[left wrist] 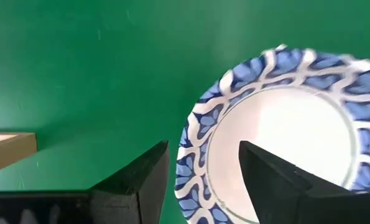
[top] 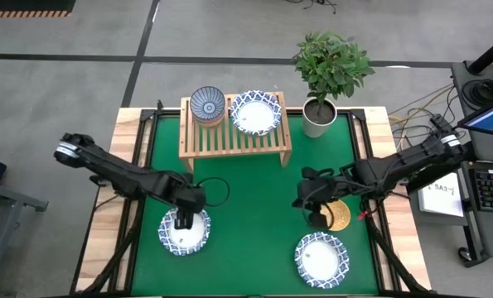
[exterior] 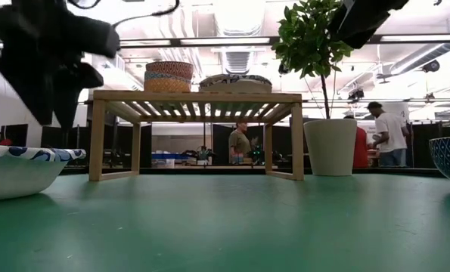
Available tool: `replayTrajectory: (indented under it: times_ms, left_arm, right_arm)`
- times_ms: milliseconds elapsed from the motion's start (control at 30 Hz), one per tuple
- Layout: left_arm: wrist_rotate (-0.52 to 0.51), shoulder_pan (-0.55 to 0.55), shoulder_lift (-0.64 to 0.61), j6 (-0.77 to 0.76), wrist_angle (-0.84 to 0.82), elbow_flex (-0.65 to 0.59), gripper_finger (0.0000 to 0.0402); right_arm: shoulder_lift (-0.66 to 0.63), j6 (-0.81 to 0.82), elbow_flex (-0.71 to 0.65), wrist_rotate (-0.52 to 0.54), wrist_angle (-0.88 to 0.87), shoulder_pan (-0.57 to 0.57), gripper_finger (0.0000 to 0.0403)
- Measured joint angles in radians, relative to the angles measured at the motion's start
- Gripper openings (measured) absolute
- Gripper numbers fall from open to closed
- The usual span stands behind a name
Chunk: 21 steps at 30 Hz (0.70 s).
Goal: Place and stack bowls onto a shelf
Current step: Stack the white bowl on top of the white bowl on the shelf
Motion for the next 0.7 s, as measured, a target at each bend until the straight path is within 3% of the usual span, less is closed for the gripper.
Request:
replayTrajectory:
  times_ms: [433, 700]
  left_arm:
    - [-0.018, 0.000, 0.142, -0.021, 0.105, -0.060, 0.0125]
    - [-0.017, 0.001, 0.141, -0.040, 0.102, -0.044, 0.0011]
  right_arm:
    - [-0.140, -0.013, -0.171, 0.027, 0.144, -0.002, 0.0009]
    - [-0.171, -0.041, -0.182, 0.028, 0.146, -0.002, 0.0009]
